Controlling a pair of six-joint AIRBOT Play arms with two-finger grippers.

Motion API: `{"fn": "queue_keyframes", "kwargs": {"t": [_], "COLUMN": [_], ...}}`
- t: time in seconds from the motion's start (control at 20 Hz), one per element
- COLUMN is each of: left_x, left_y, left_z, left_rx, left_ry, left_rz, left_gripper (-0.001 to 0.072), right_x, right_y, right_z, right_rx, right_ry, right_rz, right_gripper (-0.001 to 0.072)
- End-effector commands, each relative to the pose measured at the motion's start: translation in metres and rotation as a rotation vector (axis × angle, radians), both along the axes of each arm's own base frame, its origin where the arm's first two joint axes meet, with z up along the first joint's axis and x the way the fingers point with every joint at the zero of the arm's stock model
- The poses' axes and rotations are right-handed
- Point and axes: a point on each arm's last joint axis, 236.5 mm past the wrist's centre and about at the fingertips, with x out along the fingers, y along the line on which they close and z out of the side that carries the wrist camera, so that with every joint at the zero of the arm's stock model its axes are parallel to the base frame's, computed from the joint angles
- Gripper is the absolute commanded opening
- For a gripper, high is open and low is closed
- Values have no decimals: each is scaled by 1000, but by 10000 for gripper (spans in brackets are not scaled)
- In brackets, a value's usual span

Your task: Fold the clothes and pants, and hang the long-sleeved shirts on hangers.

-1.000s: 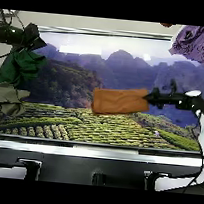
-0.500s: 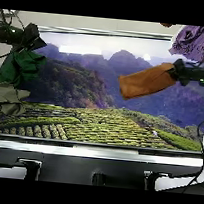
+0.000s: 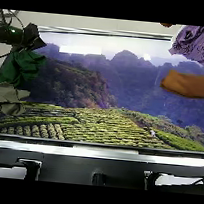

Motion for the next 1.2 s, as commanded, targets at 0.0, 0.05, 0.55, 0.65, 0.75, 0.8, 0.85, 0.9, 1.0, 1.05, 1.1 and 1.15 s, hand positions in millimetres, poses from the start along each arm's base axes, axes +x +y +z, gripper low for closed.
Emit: {"fn": "queue_keyframes", "kwargs": {"t": [0.0,0.05,0.55,0.65,0.75,0.8,0.85,0.9,1.0,1.05,1.1,1.15], "left_x": [0,0,0,0,0,0,0,0,0,0,0,0], "left_y": [0,0,0,0,0,0,0,0,0,0,0,0], "left_z": [0,0,0,0,0,0,0,0,0,0,0,0], "left_rx": [0,0,0,0,0,0,0,0,0,0,0,0], "left_ry": [0,0,0,0,0,0,0,0,0,0,0,0], "left_rz": [0,0,0,0,0,0,0,0,0,0,0,0], "left_gripper": [16,16,16,16,16,16,16,16,16,16,16,16], "right_x": [-93,-117,-295,-314,-329,-334,-338,-341,-347,-348,-349,-348], "right_y": [-66,-73,-43,-33,-28,-26,-24,-22,-18,-18,-19,-22], "right_z": [-21,-24,-79,-84,-88,-89,-90,-91,-94,-95,-96,-96], "right_rx": [5,-19,-85,-89,-94,-93,-91,-84,-75,-75,-82,-97], "right_ry": [229,308,980,1040,1084,1103,1120,1136,1161,1165,1167,1164], "right_rz": [-266,-295,-321,-313,-321,-319,-317,-315,-310,-308,-306,-306], "right_gripper": [21,21,22,22,22,23,23,23,23,23,23,23]}}
